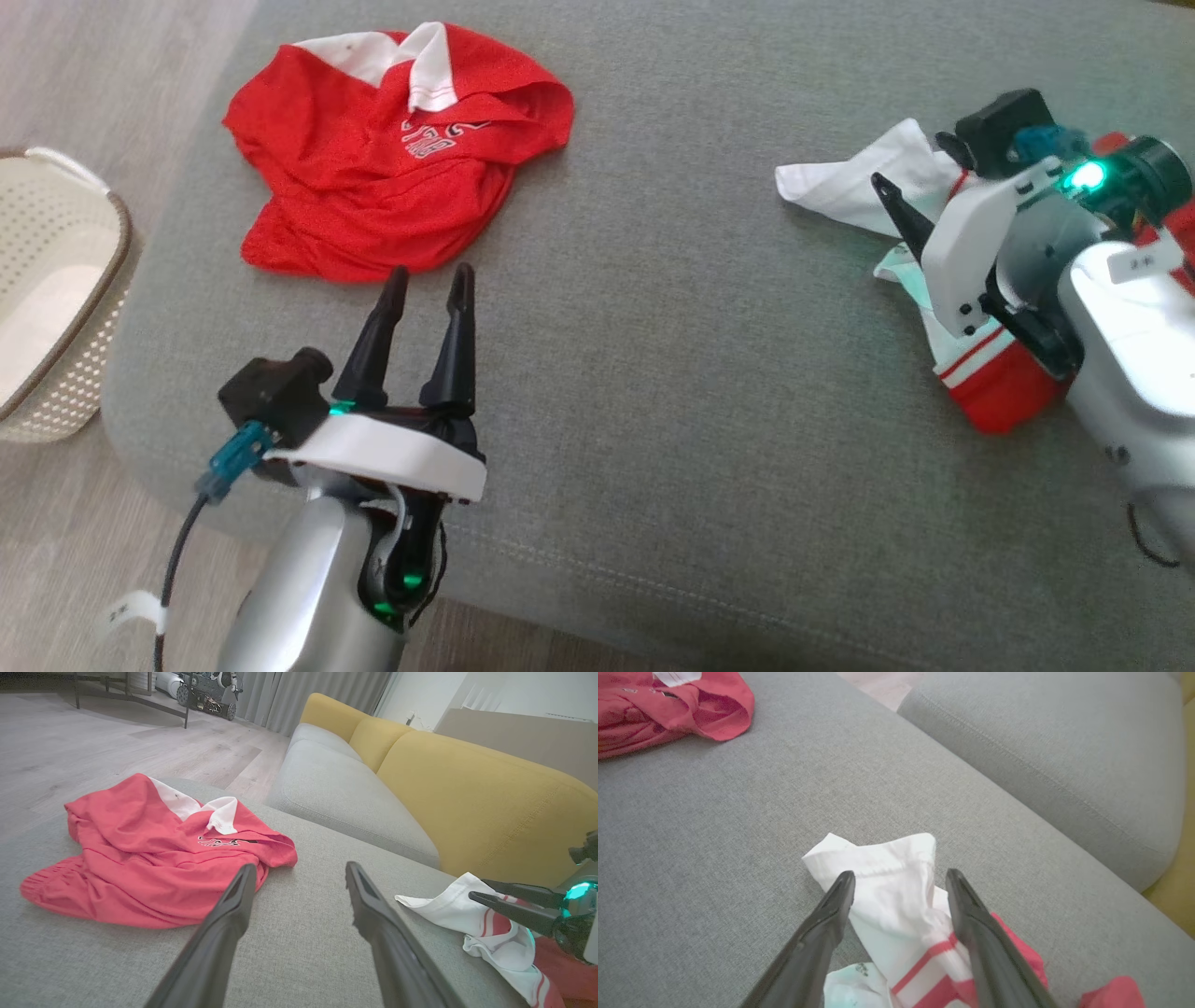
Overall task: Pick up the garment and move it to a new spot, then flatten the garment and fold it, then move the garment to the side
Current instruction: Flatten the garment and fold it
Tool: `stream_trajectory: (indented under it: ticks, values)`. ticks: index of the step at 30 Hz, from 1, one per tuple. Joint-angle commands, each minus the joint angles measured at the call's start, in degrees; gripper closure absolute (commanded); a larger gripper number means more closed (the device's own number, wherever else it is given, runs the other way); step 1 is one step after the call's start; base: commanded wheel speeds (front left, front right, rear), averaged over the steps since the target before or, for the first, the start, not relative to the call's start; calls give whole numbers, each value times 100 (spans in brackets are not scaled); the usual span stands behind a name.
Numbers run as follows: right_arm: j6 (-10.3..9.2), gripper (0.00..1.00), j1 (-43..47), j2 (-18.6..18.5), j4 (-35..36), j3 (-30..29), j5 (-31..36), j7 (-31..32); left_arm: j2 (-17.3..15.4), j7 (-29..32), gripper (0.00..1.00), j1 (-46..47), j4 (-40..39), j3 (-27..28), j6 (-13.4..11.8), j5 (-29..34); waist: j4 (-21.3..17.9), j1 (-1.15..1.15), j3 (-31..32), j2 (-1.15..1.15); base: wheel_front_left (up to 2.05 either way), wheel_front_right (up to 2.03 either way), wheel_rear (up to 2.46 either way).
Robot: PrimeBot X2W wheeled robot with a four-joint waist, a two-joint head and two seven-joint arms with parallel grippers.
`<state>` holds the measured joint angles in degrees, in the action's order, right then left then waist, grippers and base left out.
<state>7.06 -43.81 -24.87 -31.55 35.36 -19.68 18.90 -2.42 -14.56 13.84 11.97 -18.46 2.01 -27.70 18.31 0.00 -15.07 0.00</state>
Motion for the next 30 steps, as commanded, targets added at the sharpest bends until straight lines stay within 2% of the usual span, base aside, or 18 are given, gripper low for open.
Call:
stream_trajectory:
  ticks: [1, 8, 18, 24, 25, 30]
  values:
    - [43, 100, -168, -79, 159, 124, -98, 52, -46, -43, 0, 238, -198, 139, -11, -33, 34, 0, -18, 0, 0, 0, 0]
    - [43, 100, -671, -293, 447, 778, -884, -40, -46, -43, 0, 216, -147, 64, -67, -91, 109, 0, 21, 0, 0, 0, 0]
    - [43, 100, -1117, -11, 845, 1134, -1292, -803, -46, -43, 0, 116, -110, 125, -95, 5, -40, 0, 354, 0, 0, 0, 0]
    - [43, 100, -1677, 73, 590, 695, -906, -1467, -46, -43, 0, 53, -161, 57, -103, 1, -3, 0, 391, 0, 0, 0, 0]
    - [43, 100, -1867, 98, 322, 443, -703, -1646, -46, -43, 0, 49, -182, 21, -102, -19, 51, 0, 343, 0, 0, 0, 0]
    - [43, 100, -2364, 80, -673, -6, -41, -1949, -46, -44, 0, 102, -221, -71, -114, -106, 238, 0, 140, 0, 0, 0, 0]
